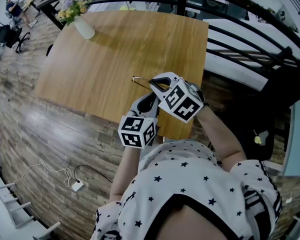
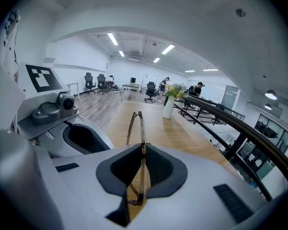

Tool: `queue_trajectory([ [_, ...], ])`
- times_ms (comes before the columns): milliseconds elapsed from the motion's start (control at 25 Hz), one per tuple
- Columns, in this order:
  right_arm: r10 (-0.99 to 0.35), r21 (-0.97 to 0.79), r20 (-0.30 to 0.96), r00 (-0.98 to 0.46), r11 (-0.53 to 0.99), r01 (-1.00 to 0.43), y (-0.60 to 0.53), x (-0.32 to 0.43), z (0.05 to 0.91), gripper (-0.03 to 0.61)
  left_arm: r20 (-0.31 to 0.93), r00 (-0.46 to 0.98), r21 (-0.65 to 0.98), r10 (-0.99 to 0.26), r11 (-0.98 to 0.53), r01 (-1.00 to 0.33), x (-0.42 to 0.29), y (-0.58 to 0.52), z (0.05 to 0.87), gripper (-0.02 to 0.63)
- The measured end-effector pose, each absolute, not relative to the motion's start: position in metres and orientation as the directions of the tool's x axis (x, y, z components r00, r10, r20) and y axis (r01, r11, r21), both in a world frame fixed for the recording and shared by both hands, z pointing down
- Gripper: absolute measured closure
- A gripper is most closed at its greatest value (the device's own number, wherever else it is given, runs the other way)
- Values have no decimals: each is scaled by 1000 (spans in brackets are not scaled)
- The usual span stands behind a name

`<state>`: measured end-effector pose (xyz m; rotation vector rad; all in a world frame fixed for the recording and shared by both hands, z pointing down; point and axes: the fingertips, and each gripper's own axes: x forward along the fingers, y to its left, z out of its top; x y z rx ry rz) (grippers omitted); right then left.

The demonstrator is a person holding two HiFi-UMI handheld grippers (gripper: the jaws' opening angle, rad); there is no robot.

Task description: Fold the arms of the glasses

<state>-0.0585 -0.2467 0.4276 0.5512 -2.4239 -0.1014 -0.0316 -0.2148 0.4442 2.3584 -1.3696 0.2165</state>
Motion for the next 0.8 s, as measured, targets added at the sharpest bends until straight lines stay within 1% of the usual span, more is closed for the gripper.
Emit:
queue_trajectory([
  [640, -412, 202, 577, -705, 909, -366, -249, -55, 428, 555, 326, 515, 254, -793, -451, -856, -29, -216, 442, 575],
  [800, -422, 206, 577, -699, 903, -376, -252, -50, 430, 555, 332, 508, 249, -795, -445, -860, -30, -215, 444, 565],
])
